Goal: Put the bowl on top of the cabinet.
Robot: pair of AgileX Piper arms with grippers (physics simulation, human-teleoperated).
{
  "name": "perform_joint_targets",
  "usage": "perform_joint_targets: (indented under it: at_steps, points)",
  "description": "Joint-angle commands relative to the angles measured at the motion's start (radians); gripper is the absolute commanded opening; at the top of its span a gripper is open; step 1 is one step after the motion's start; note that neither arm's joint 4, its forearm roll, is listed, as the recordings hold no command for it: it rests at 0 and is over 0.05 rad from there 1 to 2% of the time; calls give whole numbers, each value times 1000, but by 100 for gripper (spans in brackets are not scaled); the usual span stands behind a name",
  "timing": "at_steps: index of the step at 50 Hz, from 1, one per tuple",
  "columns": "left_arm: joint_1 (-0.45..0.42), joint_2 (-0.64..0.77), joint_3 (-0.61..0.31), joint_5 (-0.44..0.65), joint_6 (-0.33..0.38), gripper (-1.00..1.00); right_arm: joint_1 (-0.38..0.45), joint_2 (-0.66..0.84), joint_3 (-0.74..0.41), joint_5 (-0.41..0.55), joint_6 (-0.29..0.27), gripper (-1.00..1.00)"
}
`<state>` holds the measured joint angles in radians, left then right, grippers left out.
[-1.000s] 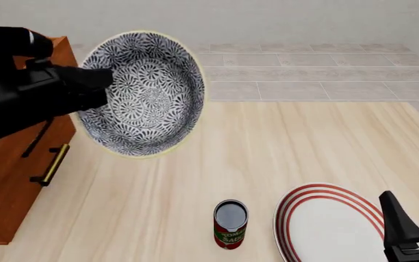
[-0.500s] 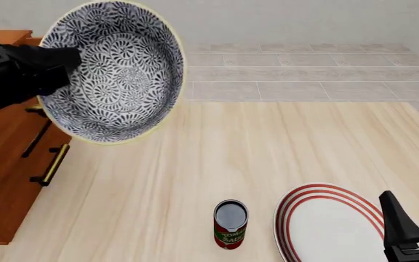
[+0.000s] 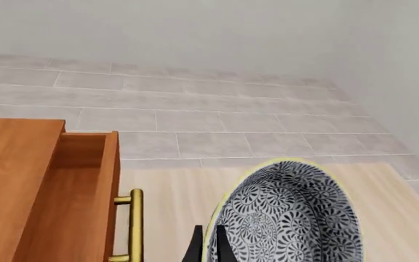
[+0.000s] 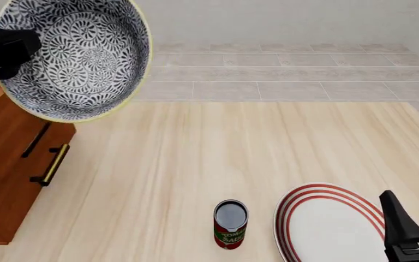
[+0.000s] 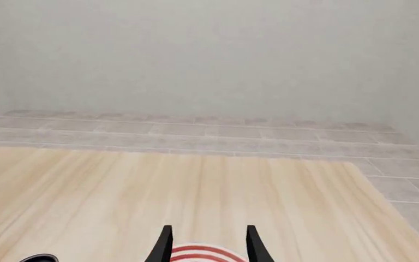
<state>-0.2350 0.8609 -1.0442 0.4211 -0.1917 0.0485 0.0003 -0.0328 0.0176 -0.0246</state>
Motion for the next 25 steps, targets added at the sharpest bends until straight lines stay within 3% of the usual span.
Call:
perform_joint_targets:
  at_steps: [1,12,25]
  points:
    - [72,-8,-40,24,-18,-100,2,0,-8,6,-1,100]
    - [139,-8,-80,51,-40,-100,1,0,-18,13,-8,100]
    - [158,-23,-97,66,-57,-100,-1,0,-17,12,-10,100]
